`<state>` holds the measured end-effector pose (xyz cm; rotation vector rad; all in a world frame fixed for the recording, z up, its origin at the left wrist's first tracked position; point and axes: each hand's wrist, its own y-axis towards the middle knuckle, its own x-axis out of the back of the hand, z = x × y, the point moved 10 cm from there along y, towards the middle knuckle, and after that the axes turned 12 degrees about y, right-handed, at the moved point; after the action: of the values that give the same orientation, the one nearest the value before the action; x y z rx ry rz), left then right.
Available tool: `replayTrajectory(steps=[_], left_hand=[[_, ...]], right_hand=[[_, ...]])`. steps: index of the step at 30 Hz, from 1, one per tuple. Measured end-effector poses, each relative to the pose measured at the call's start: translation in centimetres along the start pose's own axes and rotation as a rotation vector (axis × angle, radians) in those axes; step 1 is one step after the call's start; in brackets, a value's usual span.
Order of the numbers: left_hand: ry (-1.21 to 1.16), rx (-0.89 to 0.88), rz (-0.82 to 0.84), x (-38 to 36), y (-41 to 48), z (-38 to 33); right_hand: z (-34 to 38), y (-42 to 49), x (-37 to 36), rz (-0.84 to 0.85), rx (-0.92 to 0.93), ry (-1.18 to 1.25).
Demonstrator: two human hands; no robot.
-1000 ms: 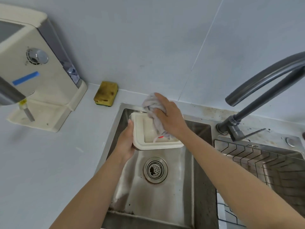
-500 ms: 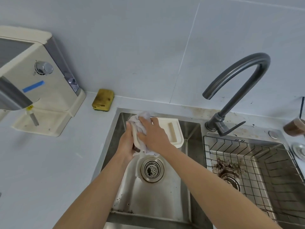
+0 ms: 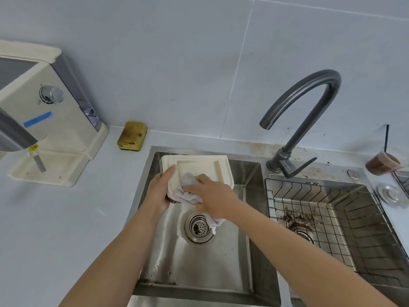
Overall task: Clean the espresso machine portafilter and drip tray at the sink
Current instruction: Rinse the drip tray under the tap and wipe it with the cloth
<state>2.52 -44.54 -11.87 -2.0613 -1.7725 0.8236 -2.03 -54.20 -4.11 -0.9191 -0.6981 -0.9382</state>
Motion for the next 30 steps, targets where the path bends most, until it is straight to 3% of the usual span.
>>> replayTrajectory(steps=[5, 13, 19, 24, 30], left_hand=[[0.084, -0.020, 0.022, 0.2, -0.2, -0.5], [0.144, -0.039, 0.101, -1.2, -0.4, -0.7], [0.151, -0.091, 0.288, -4.2, -1.2, -1.4], [0.175, -0.082, 0.249, -2.8, -1.0, -1.5], [0.097, -0.097, 0.168, -0.6, -0.5, -2.2]], right_hand=[[-2.4, -0.6, 1.5, 0.016, -0.003, -0.089], [-1.5, -0.8, 9.1, -0.266, 0.097, -0.135], [0.8, 1.5, 6.2, -0.136, 0.224, -0.296], [0.0, 2.2, 5.3, -0.061, 0.213, -0.436], [-3.1, 1.8, 6.2, -0.069, 0.137, -0.431]])
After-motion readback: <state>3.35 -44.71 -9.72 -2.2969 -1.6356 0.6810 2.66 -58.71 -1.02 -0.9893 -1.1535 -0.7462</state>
